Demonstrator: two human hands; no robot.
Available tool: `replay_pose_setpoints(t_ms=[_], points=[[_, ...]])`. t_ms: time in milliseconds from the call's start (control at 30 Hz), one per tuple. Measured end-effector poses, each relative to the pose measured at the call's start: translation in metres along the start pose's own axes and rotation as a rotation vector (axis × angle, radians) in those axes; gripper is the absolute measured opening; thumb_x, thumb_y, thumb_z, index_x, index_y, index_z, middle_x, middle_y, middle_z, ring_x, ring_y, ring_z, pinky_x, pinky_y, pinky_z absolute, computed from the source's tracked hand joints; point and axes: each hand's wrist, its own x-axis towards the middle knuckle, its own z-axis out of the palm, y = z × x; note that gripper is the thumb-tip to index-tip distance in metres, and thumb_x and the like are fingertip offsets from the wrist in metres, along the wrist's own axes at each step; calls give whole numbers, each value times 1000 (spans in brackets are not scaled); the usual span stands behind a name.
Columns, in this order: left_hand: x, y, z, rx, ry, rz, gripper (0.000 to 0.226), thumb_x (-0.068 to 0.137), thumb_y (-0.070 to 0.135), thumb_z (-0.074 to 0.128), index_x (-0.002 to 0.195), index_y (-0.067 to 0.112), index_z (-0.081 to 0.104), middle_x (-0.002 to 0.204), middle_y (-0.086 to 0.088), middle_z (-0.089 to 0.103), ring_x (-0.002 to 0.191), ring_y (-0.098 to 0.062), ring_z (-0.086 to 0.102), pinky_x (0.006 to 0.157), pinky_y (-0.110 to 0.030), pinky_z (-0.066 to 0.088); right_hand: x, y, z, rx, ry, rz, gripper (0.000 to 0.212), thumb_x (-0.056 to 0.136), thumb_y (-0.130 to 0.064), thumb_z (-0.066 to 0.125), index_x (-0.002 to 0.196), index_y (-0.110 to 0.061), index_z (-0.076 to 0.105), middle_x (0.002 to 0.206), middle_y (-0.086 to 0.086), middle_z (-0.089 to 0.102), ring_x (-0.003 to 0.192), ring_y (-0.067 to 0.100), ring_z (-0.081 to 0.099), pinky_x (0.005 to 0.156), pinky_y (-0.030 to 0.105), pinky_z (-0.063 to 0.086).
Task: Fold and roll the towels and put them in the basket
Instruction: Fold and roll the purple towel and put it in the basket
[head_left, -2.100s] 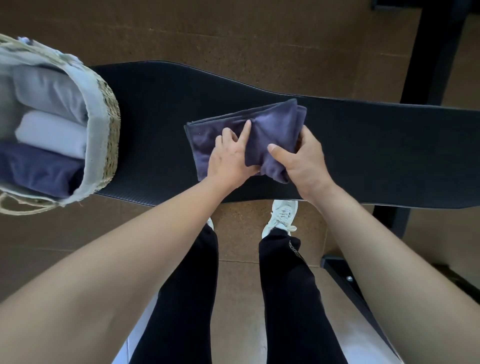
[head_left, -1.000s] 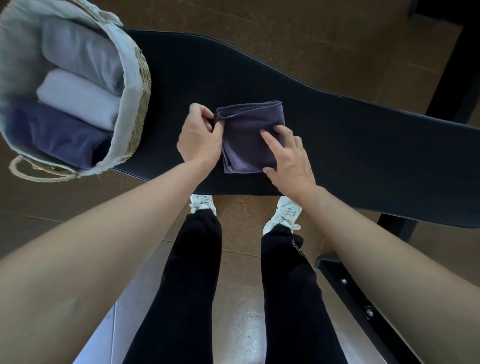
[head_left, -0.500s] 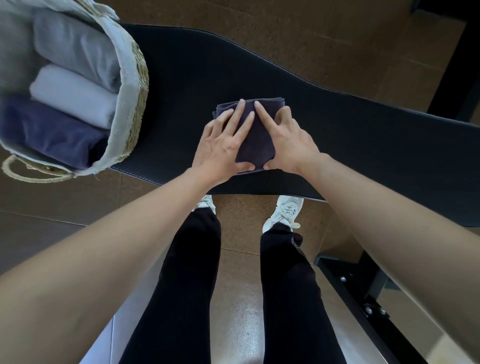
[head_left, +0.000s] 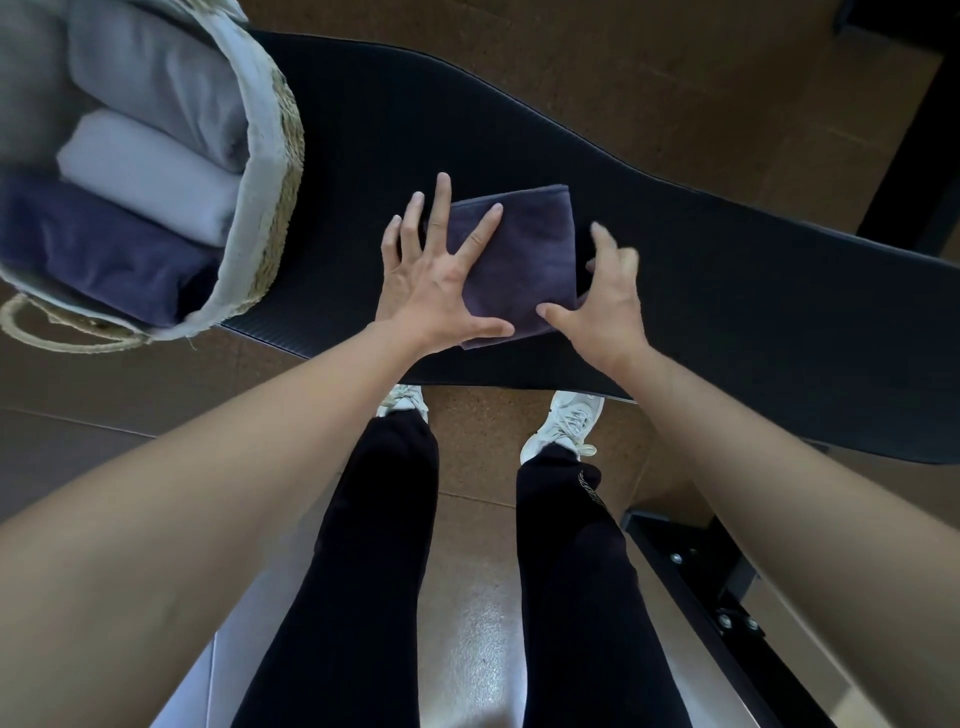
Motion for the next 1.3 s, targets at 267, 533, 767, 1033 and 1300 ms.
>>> replay_pose_setpoints(t_ms=[267, 533, 767, 1033, 1300], points=[[-8, 1, 5, -57, 30, -162, 137, 54, 97, 62, 160, 46, -8, 169, -20, -15, 155, -46, 0, 123, -60, 11, -12, -11, 6, 289, -118, -1, 62, 82, -8, 80, 135, -21, 50, 107, -13, 61, 96, 4, 63, 80, 21, 59], [-14, -2, -5, -378, 59, -183, 125, 51, 81, 74, 158, 44, 18, 129, -11, 35, 114, -27, 43, 86, -38, 51, -32, -26, 32, 83, -168, -318, 101, 80, -5, 75, 162, -27, 20, 118, 3, 49, 104, 17, 59, 88, 39, 59], [-6, -43, -21, -889, -194, -134, 82, 83, 22, 81, 154, 35, 40, 81, 8, 60, 70, 4, 60, 68, -17, 51, -42, -42, 56, -171, -154, -437, 98, 90, -34, 72, 164, -12, 12, 121, 6, 45, 102, 18, 51, 82, 31, 51], [-7, -64, -31, -867, 214, -196, 54, 82, 37, 76, 132, 23, 63, 109, 7, 58, 95, 0, 57, 86, -22, 50, -37, -42, 74, -220, -69, -424, 68, 100, -11, 60, 160, -21, 30, 107, 7, 48, 91, 21, 53, 73, 45, 57], [19, -41, -40, -452, -100, 64, 82, 87, 31, 75, 158, 28, 34, 153, 4, 39, 133, -25, 36, 101, -43, 47, -36, -30, 80, -41, 32, -72, 79, 84, -26, 82, 143, -23, 30, 134, 5, 39, 123, 22, 44, 93, 42, 53]])
